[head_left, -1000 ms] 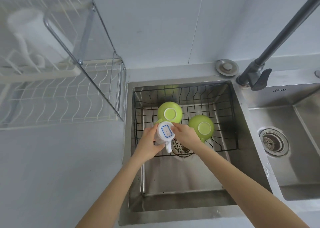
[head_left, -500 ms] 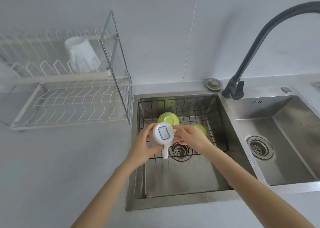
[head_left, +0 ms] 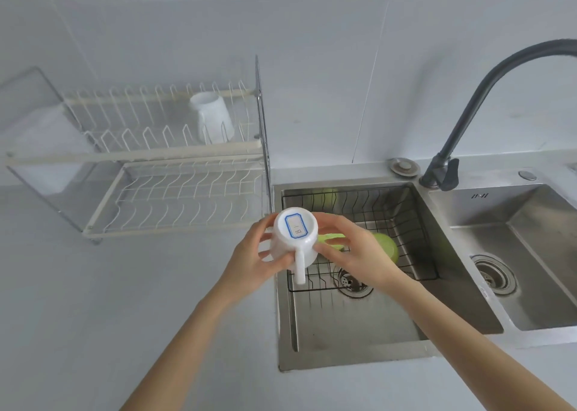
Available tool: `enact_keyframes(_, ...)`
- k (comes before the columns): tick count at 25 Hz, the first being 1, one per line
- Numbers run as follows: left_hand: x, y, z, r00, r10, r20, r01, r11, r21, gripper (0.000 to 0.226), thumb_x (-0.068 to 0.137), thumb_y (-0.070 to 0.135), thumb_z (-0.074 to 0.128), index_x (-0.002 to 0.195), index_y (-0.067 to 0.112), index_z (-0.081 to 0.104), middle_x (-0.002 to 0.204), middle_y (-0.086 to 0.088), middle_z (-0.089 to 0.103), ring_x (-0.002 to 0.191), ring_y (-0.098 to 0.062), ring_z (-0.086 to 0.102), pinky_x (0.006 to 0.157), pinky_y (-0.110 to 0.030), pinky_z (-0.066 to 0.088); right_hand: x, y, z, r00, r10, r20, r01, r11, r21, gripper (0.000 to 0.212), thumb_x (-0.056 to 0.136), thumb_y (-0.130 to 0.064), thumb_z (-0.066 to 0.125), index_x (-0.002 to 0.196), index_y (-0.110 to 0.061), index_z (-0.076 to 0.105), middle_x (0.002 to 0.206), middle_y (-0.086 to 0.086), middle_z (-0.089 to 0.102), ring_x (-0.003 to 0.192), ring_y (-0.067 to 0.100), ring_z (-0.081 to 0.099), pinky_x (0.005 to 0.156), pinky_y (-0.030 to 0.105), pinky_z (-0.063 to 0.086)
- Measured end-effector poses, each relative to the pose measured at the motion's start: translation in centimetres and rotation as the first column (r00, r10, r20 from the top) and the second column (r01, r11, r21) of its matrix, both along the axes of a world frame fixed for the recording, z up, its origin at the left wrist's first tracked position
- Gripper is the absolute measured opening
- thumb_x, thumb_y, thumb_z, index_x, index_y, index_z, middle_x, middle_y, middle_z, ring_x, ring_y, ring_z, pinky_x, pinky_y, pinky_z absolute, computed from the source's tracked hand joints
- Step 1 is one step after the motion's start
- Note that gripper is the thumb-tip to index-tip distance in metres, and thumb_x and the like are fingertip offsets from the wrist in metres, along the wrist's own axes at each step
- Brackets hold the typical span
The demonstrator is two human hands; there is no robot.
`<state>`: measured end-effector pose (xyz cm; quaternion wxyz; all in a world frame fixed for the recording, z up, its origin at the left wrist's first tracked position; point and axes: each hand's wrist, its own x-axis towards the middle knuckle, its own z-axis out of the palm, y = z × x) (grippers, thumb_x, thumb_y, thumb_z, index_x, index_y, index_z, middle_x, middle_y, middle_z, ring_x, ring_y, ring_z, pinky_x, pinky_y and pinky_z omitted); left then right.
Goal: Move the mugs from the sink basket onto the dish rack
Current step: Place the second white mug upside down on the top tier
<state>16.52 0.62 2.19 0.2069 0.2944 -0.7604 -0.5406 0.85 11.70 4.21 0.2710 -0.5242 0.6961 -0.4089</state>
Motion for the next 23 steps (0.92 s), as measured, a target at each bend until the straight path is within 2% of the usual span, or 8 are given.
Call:
enact_keyframes(3,2.5,-1.3,1.3,1.0,-0.013,0.008,0.013,0.996,-0.086,0.059,0.058,0.048,0.065,0.109,0.054,0.037,0.122,0.024,0.047,0.105,0.017,0.047,0.088,-0.015,0.043,2.2,-1.3,1.0,1.0,-0.002,0.01,0.003,0.998,-0.056,0.04,0.084,-0.011,0.062,0.122,-0.021,0.054,0.118,-0.002,0.063,0.104,0.01,0.06,0.088,0.012,0.048)
enact_keyframes(6,5.0,-2.9,2.8,1.0,-0.011,0.009,0.012,0.989,-0.145,0.056,0.056,0.052,0.061,0.106,0.058,0.037,0.12,0.025,0.048,0.107,0.015,0.047,0.092,-0.018,0.042,4.3,-3.0,2.2,1.0,-0.004,0.01,0.005,0.996,-0.09,0.04,0.083,-0.013,0.064,0.122,-0.019,0.055,0.116,0.002,0.066,0.104,0.013,0.062,0.091,0.021,0.052)
enact_keyframes(11,8.4,-6.1,5.7,1.0,-0.008,-0.018,0.003,0.969,-0.248,0.052,0.055,0.053,0.058,0.103,0.059,0.038,0.114,0.028,0.049,0.1,0.016,0.049,0.089,-0.016,0.041,7.5,-6.2,4.6,1.0,0.024,-0.009,-0.025,0.989,-0.146,0.041,0.083,-0.015,0.065,0.122,-0.019,0.053,0.107,-0.002,0.066,0.097,0.009,0.063,0.082,0.007,0.049)
enact_keyframes(14,10.1,-8.0,7.6,0.999,-0.011,-0.032,0.0,0.954,-0.3,0.051,0.057,0.053,0.058,0.104,0.058,0.039,0.114,0.029,0.05,0.099,0.016,0.049,0.088,-0.015,0.04,9.1,-8.0,6.3,1.0,0.022,-0.016,-0.025,0.981,-0.194,0.04,0.083,-0.015,0.065,0.121,-0.019,0.053,0.106,0.0,0.065,0.095,0.007,0.062,0.082,0.009,0.049)
enact_keyframes(19,11.6,-11.0,10.8,0.998,0.003,-0.063,-0.028,0.916,-0.401,0.06,0.057,0.054,0.056,0.114,0.044,0.041,0.113,0.023,0.052,0.104,0.007,0.05,0.087,-0.015,0.039,10.7,-11.1,9.7,0.996,0.029,-0.088,-0.05,0.969,-0.241,0.04,0.082,-0.017,0.065,0.121,-0.018,0.052,0.105,0.0,0.064,0.09,0.0,0.062,0.077,0.003,0.048)
enact_keyframes(23,12.1,-13.8,13.8,0.996,0.029,-0.08,-0.065,0.868,-0.493,0.077,0.054,0.056,0.053,0.125,0.028,0.043,0.108,0.024,0.052,0.097,0.012,0.049,0.079,-0.001,0.037,11.2,-14.0,12.7,0.984,0.04,-0.172,-0.083,0.964,-0.254,0.042,0.083,-0.018,0.065,0.122,-0.016,0.051,0.107,0.001,0.064,0.096,0.011,0.063,0.086,0.017,0.051)
